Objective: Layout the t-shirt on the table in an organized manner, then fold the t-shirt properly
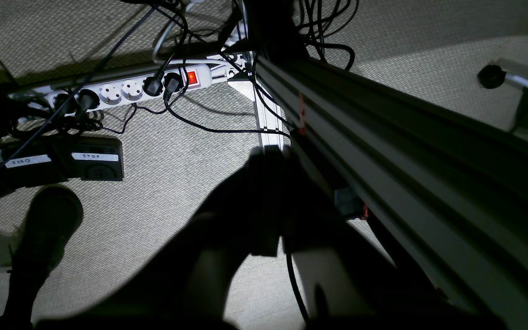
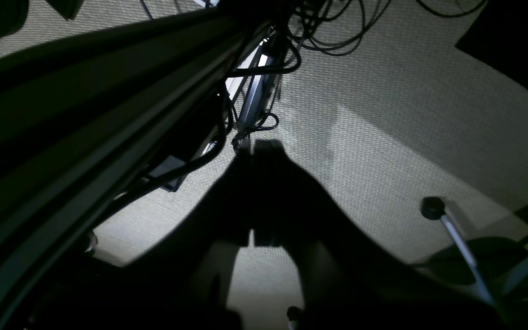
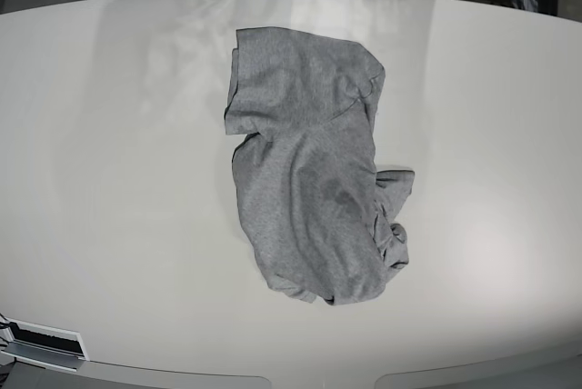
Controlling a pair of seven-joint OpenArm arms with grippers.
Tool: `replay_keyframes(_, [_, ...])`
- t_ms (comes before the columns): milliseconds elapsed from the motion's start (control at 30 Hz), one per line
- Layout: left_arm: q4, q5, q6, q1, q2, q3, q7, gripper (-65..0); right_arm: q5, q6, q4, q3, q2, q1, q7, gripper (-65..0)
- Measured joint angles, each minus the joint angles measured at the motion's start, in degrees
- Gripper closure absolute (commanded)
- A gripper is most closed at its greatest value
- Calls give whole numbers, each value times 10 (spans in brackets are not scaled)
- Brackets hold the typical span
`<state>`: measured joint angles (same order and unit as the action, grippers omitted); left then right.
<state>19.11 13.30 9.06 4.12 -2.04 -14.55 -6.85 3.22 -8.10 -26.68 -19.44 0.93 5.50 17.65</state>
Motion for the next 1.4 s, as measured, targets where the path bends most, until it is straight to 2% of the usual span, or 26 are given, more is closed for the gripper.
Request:
replay_keyframes(167, [10, -3, 0, 0, 0, 0, -6, 0, 0, 12, 0, 0, 0, 0, 0, 0])
replay_keyframes(233, [26, -41, 0, 0, -1, 0, -48, 0, 9, -13, 0, 0, 1, 0, 26, 0])
replay_keyframes(333, [51, -64, 0, 5, -2, 0, -101, 0, 30, -40, -1, 0, 7, 3, 71, 0])
replay_keyframes(433, [80, -63, 2, 33, -14, 0, -113, 0, 28, -70, -4, 0, 22, 20, 77, 0])
replay_keyframes(567, [127, -63, 1, 94, -42, 0, -117, 0, 28, -110, -30, 0, 48, 72, 87, 0])
replay_keyframes(633, [162, -59, 1, 129, -61, 0, -136, 0, 28, -115, -62, 0, 61, 106, 98, 0])
replay_keyframes(767, [259, -25, 0, 201, -98, 0, -176, 0, 24, -123, -165, 0, 88, 182, 167, 0])
replay_keyframes(833, [321, -16, 1, 236, -117, 0, -191, 0, -8, -122, -235, -1, 106, 222, 214, 0])
replay_keyframes(933, [423, -3, 3, 291, -162, -1, -205, 0, -59, -121, -354, 0, 140, 289, 253, 0])
replay_keyframes(1000, [493, 4, 0, 327, -195, 1, -219, 0, -78, -116, -436, 0, 164, 339, 266, 0])
replay_keyframes(1067, [566, 6, -2, 369, -222, 15, -239, 0, -80, -92, -520, 0, 187, 397, 270, 0])
replay_keyframes(1200, [721, 12, 3, 447, -248, 80, -284, 0, -73, -44, -693, -3, 242, 501, 288, 0])
replay_keyframes(1300, [824, 12, 5, 495, -258, 150, -291, 0, -5, 12, -817, 1, 280, 560, 300, 0])
replay_keyframes(1400, [904, 13, -1, 530, -264, 221, -296, 0, 73, 65, -922, 1, 292, 607, 299, 0])
